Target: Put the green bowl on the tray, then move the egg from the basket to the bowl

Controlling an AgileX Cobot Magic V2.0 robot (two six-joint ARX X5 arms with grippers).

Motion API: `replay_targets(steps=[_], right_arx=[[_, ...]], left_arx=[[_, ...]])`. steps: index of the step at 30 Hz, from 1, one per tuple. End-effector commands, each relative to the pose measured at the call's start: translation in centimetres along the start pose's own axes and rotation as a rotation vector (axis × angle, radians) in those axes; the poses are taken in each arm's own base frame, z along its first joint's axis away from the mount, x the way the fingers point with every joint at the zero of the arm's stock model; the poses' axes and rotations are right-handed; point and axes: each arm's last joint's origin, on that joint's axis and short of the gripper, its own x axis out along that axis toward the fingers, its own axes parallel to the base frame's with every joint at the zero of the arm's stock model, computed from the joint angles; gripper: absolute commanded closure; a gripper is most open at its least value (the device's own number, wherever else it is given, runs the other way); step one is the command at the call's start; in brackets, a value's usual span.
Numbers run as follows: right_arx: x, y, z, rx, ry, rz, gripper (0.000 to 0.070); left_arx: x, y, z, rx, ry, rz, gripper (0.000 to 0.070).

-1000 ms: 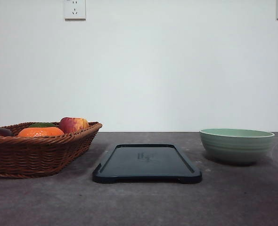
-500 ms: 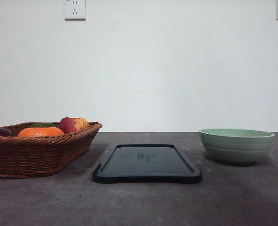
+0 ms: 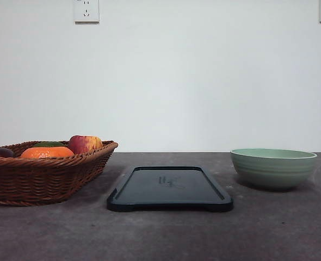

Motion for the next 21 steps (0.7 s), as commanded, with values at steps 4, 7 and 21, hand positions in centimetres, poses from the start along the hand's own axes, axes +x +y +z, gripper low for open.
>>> replay_targets(steps=[4,7,21], right_arx=[[1.3,-0.1,0.7,-0.010,0.048,0.027,0.0694],[1.6,-0.2,0.7,-0.006,0.063,0.026,0.0694],[1.6,-0.2,0.9,0.008,0.059,0.024,0.0352]], left_arx=[[1.2,-0.4,1.0,0.112,0.092,-0.024,0.0700],[1.7,-0.5,1.0,0.121,0.110,-0.031,0.0697],[1.8,-0.6,1.0,0.138,0.111,-0.037,0.0338]])
